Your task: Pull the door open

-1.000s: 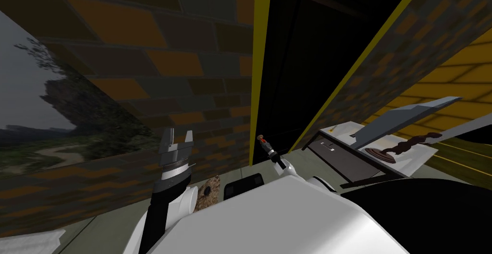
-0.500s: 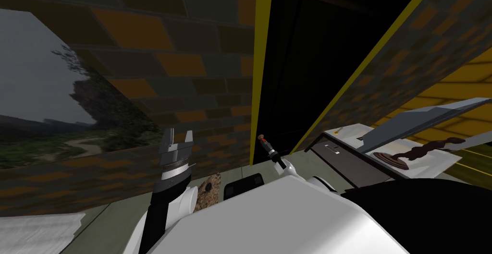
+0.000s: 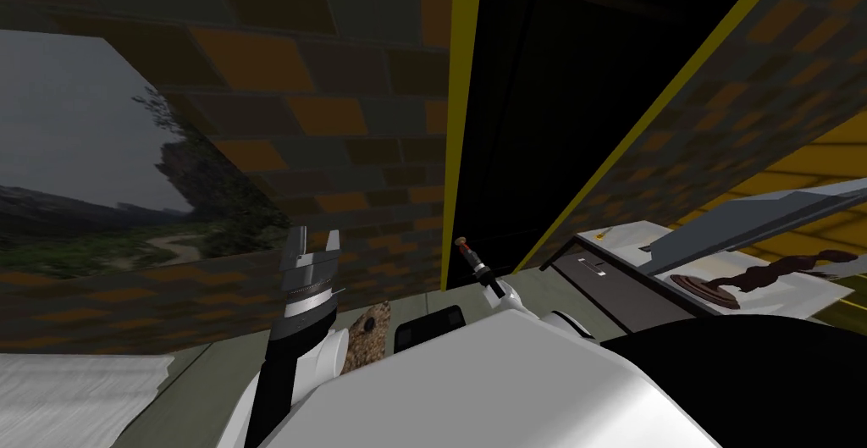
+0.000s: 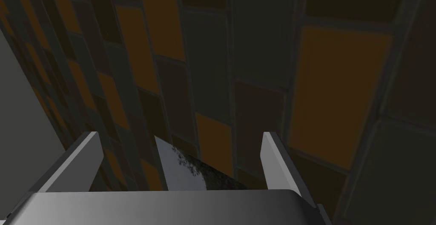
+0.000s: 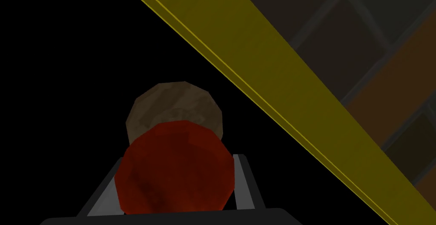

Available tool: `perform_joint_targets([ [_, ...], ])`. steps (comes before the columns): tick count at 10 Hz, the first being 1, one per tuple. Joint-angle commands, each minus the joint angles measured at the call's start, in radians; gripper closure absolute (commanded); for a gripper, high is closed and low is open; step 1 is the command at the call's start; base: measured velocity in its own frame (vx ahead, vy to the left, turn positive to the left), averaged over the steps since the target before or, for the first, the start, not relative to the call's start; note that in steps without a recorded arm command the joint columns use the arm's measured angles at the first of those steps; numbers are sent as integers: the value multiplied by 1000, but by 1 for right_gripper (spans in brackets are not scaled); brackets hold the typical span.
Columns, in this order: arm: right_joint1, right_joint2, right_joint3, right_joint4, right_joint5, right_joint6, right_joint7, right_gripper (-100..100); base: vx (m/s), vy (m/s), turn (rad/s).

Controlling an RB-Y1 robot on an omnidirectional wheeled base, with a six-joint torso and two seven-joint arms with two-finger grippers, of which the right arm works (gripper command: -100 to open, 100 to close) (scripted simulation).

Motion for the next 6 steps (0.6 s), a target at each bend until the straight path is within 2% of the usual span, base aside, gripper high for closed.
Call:
perform_joint_targets([
  [1, -3, 8, 10, 4, -16, -3, -50, 100, -26, -10, 89],
  [2, -3, 7, 12, 4, -34, -1, -75, 100, -45, -16, 153],
  [3, -3, 7, 12, 4, -34, -1, -94, 100, -42, -20, 56],
  [6, -3, 6, 16, 3, -68, 2, -170, 100, -37, -11, 82],
])
